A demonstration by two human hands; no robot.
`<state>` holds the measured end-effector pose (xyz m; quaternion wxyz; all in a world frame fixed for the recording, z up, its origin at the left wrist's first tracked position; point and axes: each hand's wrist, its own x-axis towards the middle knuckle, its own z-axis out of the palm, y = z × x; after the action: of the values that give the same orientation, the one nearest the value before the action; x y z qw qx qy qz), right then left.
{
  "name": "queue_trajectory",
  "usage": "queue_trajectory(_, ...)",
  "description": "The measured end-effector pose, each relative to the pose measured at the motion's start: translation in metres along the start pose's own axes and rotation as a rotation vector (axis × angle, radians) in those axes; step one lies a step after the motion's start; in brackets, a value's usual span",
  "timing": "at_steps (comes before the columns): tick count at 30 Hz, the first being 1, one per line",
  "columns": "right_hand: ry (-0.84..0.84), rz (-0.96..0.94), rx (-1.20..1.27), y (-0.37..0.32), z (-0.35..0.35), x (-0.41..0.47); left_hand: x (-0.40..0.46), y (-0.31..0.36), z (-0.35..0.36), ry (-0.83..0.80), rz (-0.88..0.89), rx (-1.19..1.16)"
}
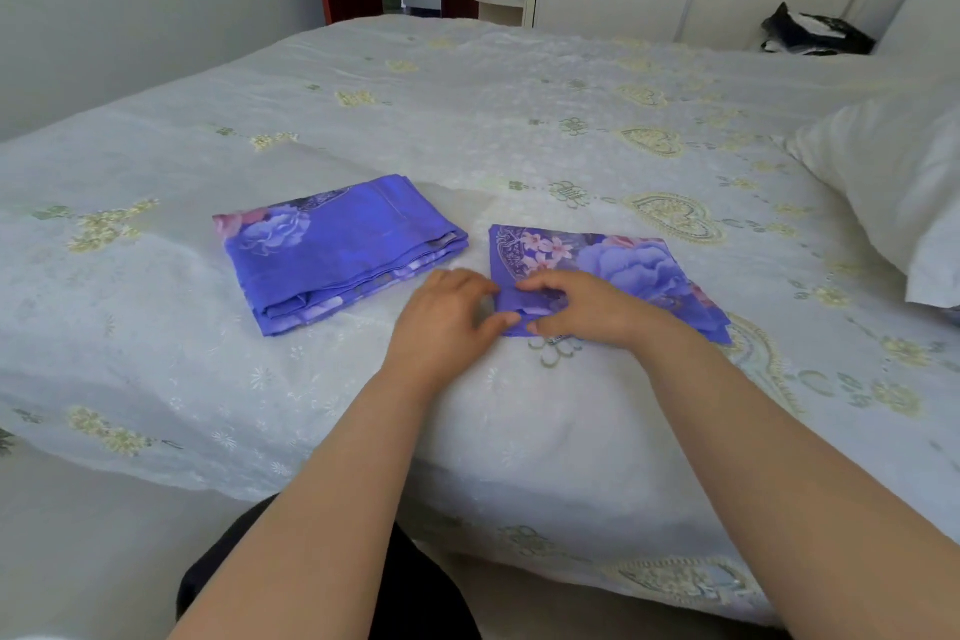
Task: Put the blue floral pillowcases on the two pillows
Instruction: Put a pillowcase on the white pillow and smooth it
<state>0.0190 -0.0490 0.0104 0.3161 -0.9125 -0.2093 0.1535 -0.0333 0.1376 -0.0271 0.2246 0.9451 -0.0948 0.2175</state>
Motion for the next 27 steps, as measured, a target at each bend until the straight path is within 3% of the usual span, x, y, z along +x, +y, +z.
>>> queue_trajectory(3,0.234,0.049,0.072,0.009,-0.007,-0.007,0.002,0.011,0.011,-0.017,-0.131,-0.024)
queue_trajectory(6,0.263,0.088,0.115,0.007,-0.017,-0.018,-0.003,0.028,0.009,0.112,-0.311,-0.105)
queue_trajectory(9,0.317,0.052,0.129,-0.004,-0.028,-0.029,-0.011,0.051,0.011,0.140,-0.218,-0.090)
queue_trajectory(11,0.428,-0.014,0.157,-0.016,-0.040,-0.039,-0.015,0.070,0.014,-0.010,-0.128,-0.134)
queue_trajectory(14,0.569,-0.102,0.202,-0.034,-0.061,-0.055,-0.014,0.095,0.018,-0.184,-0.081,-0.326)
queue_trajectory(17,0.596,-0.124,0.313,-0.044,-0.082,-0.074,-0.006,0.122,0.013,-0.198,-0.087,-0.645)
queue_trajectory(19,0.604,-0.085,0.529,-0.042,-0.098,-0.086,0.001,0.139,0.007,-0.181,-0.088,-0.693)
queue_trajectory(21,0.634,-0.042,0.756,-0.035,-0.118,-0.098,0.002,0.154,0.006,-0.238,-0.051,-0.456)
queue_trajectory(23,0.648,0.035,0.911,-0.026,-0.141,-0.109,-0.003,0.159,0.016,-0.363,0.012,-0.072)
queue_trajectory(25,0.692,0.123,0.915,-0.014,-0.167,-0.118,-0.007,0.153,0.030,-0.444,0.097,0.238)
queue_trajectory(27,0.756,0.214,0.826,0.005,-0.193,-0.126,-0.006,0.144,0.037,-0.365,0.167,0.344)
